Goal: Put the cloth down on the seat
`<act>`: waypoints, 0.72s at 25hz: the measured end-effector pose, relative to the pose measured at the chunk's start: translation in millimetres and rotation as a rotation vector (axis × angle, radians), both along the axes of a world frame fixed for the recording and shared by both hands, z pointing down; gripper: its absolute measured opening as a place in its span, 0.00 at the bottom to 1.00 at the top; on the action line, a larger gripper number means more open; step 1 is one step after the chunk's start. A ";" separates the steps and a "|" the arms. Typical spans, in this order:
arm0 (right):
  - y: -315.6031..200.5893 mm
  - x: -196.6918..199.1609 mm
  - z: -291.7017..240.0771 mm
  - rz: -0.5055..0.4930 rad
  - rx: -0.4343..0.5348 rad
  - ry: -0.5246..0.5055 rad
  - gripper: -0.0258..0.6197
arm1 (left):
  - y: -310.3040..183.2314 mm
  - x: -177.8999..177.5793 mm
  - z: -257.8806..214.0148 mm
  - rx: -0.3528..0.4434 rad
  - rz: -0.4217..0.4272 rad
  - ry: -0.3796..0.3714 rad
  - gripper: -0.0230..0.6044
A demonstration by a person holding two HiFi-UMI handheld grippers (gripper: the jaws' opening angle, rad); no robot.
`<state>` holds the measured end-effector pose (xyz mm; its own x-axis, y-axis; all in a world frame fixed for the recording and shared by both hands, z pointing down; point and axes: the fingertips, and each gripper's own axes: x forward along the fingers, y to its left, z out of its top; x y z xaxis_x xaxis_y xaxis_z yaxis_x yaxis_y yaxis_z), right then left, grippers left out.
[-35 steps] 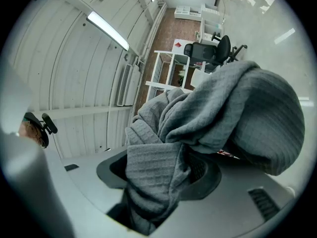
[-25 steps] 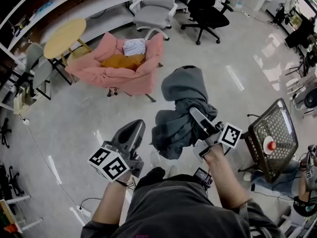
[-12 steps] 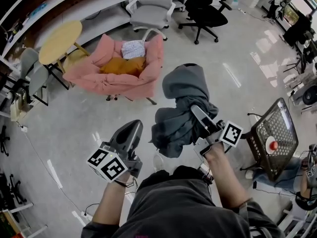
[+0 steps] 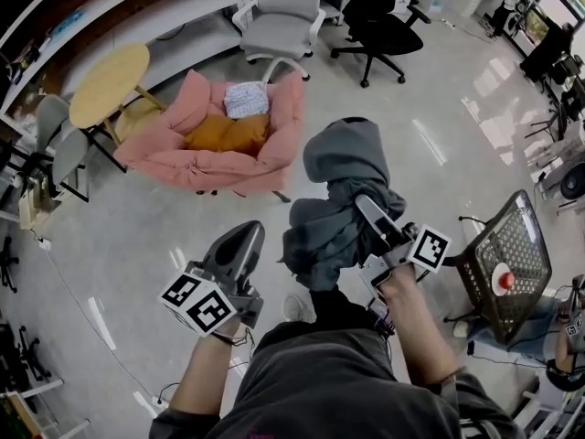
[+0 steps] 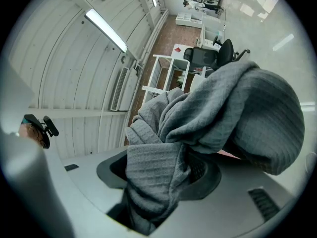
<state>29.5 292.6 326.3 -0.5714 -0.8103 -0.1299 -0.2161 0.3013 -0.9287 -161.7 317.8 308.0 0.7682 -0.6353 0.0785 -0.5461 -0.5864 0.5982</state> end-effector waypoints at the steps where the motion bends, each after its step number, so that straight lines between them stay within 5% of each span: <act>1: -6.1 1.6 2.1 -0.002 -0.002 -0.003 0.40 | -5.6 2.0 1.9 -0.002 -0.001 -0.002 0.05; 18: -146.2 57.3 24.5 -0.068 -0.033 -0.036 0.40 | -136.3 65.7 12.3 -0.023 -0.050 -0.038 0.05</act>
